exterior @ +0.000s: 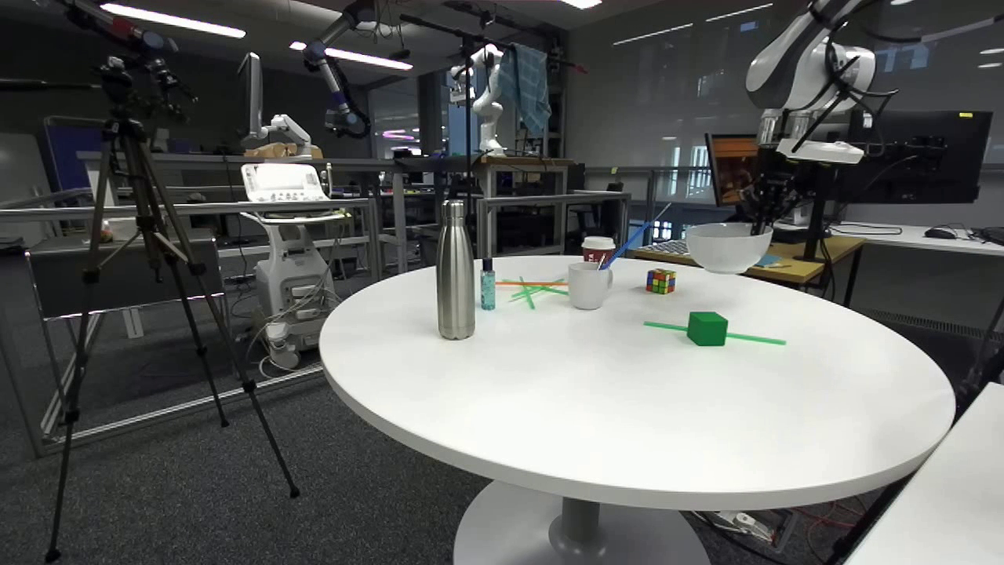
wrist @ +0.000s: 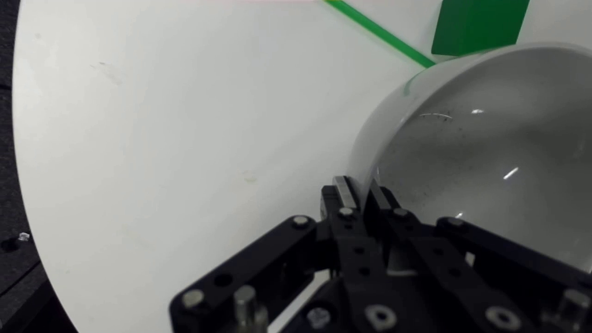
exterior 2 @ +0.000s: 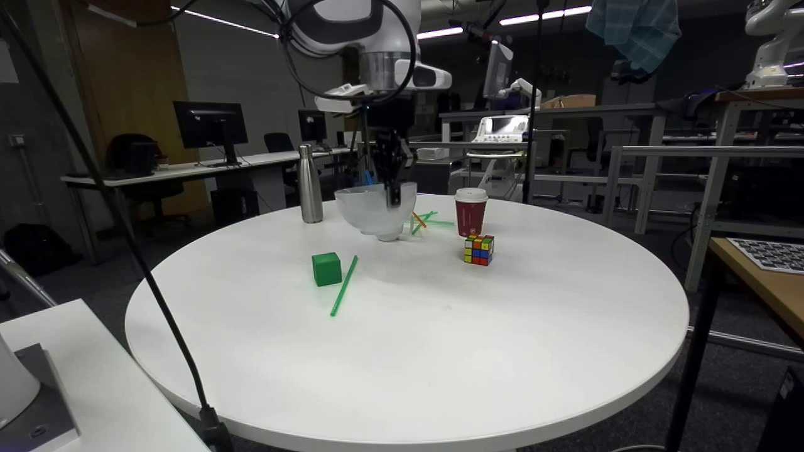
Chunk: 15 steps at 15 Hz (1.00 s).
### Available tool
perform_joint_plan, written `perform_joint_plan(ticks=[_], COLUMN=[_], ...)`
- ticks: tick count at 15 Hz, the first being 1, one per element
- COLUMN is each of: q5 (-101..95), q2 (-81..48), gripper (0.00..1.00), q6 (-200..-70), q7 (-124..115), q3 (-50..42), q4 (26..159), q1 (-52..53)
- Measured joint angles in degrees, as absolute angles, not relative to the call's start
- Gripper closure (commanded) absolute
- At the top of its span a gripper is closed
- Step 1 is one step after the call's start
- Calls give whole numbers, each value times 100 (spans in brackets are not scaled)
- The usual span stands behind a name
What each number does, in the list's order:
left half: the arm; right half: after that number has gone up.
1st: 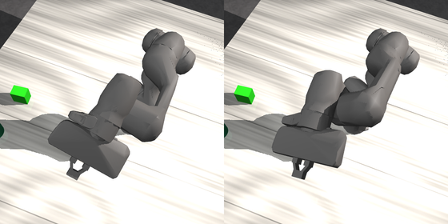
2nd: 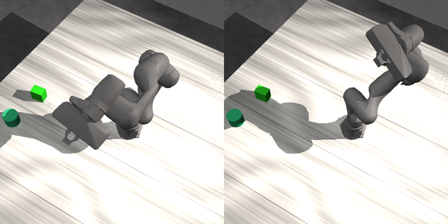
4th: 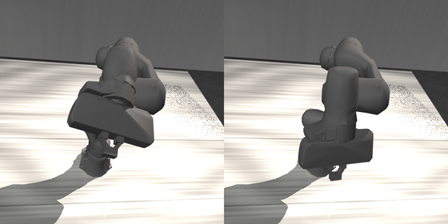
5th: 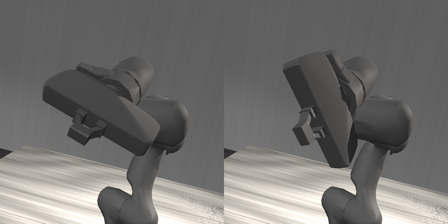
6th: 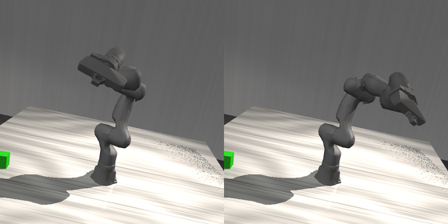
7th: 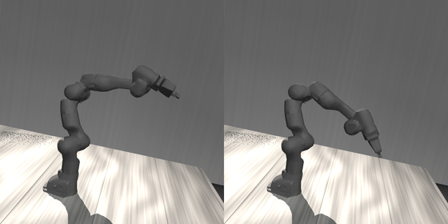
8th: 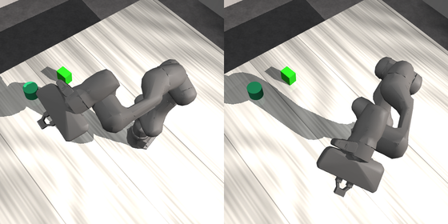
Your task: Move the bowl to the right
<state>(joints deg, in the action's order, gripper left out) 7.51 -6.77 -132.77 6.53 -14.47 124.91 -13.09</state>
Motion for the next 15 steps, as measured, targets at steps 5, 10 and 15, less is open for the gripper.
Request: perform_joint_plan(ticks=[5,10,15], q5=[751,751,751], q2=[-677,-677,-676], gripper=[98,98,98], q6=[-13277,-13277,-13277], q7=[512,404,350], q3=[-1550,-1635,-1692], q4=[12493,12503,12553], q1=[-1377,-1429,-1514])
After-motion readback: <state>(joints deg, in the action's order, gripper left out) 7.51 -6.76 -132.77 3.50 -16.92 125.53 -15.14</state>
